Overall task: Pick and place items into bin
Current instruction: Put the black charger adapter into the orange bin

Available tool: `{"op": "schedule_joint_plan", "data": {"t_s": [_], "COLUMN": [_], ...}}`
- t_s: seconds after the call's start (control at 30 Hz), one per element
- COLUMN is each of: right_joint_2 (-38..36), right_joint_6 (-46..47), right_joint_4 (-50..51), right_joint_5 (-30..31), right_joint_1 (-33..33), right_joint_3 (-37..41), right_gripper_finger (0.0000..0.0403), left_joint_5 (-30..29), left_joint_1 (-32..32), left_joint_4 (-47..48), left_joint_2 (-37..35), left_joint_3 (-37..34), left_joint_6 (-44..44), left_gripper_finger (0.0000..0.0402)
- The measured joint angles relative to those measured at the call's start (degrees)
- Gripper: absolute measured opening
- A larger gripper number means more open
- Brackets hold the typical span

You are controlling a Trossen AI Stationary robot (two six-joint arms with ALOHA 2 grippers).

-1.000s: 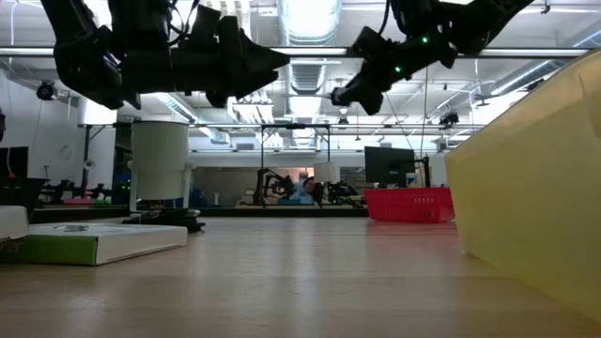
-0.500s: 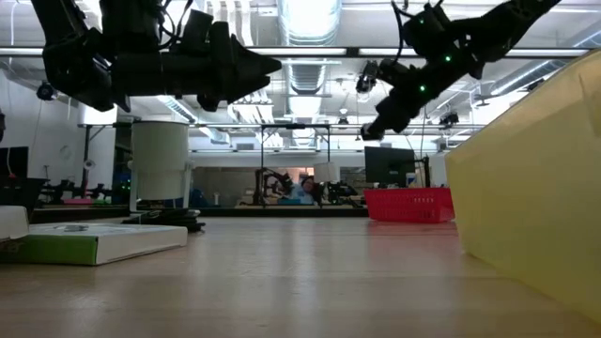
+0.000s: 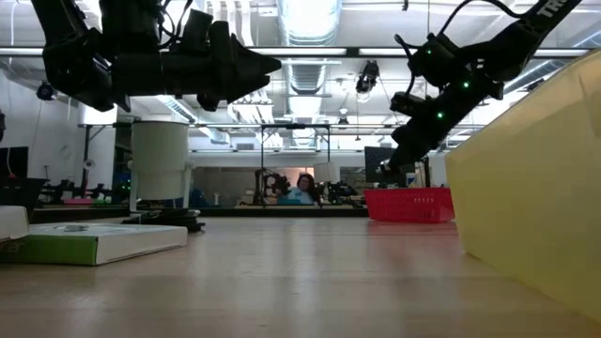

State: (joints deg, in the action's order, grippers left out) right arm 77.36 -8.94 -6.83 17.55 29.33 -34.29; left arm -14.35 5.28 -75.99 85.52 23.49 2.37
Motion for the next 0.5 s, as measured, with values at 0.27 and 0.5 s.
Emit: {"op": "schedule_joint_plan", "data": {"t_s": [0.27, 0.5], "right_joint_2": [-0.02, -0.02], "right_joint_6": [5.90, 7.12], "right_joint_4": [-0.23, -1.95], "right_joint_5": [0.01, 0.01], "right_joint_1": [-0.05, -0.05], "right_joint_3": [1.88, 2.45], "right_gripper_finger": [0.0134, 0.0133], "left_joint_5": [-0.08, -0.08], "left_joint_1": [0.00, 0.00], "left_joint_4": [-0.04, -0.02], "left_joint_2": [0.02, 0.04], "left_joint_3": [0.05, 0.07], "left_joint_6": [0.00, 0.00], "left_gripper_finger": [0.0267, 0.0267]}}
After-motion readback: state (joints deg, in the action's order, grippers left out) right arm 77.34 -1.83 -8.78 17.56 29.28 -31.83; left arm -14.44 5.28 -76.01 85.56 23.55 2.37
